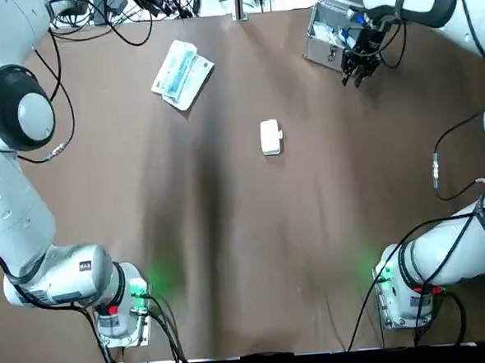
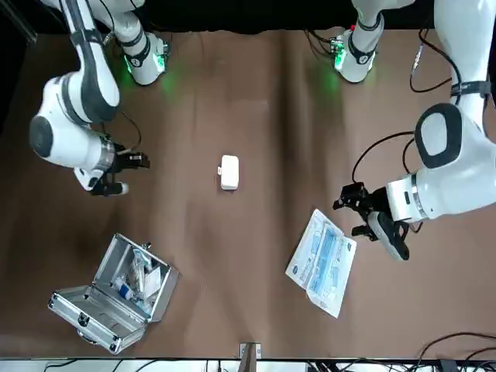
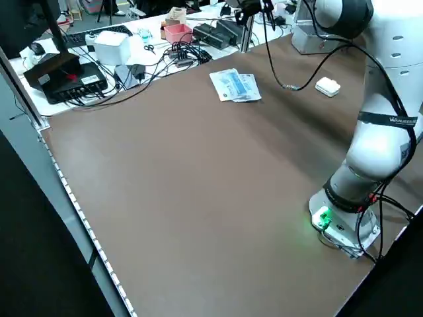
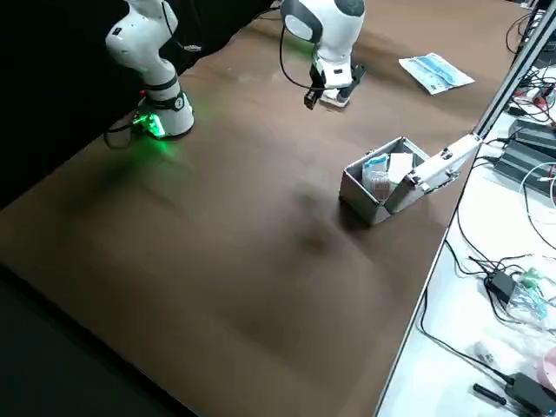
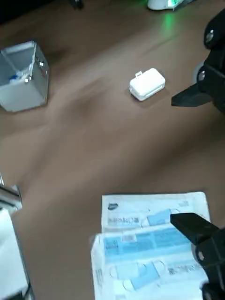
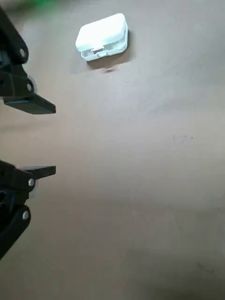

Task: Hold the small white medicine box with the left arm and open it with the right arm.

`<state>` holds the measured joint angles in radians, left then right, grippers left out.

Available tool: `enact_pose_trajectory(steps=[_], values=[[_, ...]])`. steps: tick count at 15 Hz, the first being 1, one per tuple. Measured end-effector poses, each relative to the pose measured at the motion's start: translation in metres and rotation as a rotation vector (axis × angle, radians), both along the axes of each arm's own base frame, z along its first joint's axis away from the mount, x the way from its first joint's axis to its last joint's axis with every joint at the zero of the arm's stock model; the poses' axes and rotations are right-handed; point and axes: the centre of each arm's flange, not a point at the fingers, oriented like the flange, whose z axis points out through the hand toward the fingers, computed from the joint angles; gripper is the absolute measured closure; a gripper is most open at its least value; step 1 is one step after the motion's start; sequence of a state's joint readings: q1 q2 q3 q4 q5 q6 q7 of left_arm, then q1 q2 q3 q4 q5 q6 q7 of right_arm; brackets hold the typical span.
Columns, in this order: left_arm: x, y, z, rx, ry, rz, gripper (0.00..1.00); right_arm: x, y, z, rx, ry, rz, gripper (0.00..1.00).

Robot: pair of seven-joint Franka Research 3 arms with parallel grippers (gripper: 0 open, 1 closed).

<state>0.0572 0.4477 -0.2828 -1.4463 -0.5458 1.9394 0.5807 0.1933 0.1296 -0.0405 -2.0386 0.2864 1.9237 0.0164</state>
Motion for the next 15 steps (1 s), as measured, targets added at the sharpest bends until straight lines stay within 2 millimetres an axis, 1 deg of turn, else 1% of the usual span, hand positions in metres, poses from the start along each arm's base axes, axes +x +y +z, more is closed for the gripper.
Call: enact_pose_trajectory(steps=[1,2,3,4,5,6,7,8,11,13,15], values=[[0.002,0.001,-0.007,-0.025,-0.004,-0.017,0.0,0.001,0.008,-0.006,0.001,-0.004,0.007,0.48],[0.004,0.002,-0.013,-0.043,-0.013,-0.037,0.0,0.002,0.017,-0.013,0.001,-0.01,0.014,0.52],[0.006,0.003,-0.02,-0.068,-0.018,-0.053,0.0,0.002,0.029,-0.02,0.003,-0.016,0.02,0.52],[0.011,0.006,-0.037,-0.143,-0.032,-0.08,0.0,0.001,0.058,-0.038,-0.005,-0.022,0.027,0.67],[0.013,0.008,-0.045,-0.176,-0.049,-0.102,0.0,-0.001,0.071,-0.048,-0.012,-0.018,0.031,0.67],[0.015,0.008,-0.055,-0.207,-0.068,-0.123,0.0,-0.003,0.083,-0.057,-0.018,-0.016,0.037,0.7],[0.017,0.007,-0.065,-0.234,-0.082,-0.14,0.0,-0.004,0.092,-0.065,-0.011,-0.011,0.029,0.79],[0.018,0.006,-0.075,-0.262,-0.095,-0.158,0.0,-0.006,0.098,-0.072,0.009,0.003,0.008,0.89],[0.019,-0.004,-0.105,-0.343,-0.143,-0.227,0.0,-0.006,0.1,-0.087,0.055,0.04,-0.051,0.91],[0.017,-0.019,-0.125,-0.409,-0.196,-0.296,0.0,-0.005,0.101,-0.092,0.087,0.058,-0.09,0.9],[0.015,-0.033,-0.143,-0.473,-0.274,-0.375,0.0,-0.005,0.102,-0.095,0.112,0.066,-0.121,0.92]])
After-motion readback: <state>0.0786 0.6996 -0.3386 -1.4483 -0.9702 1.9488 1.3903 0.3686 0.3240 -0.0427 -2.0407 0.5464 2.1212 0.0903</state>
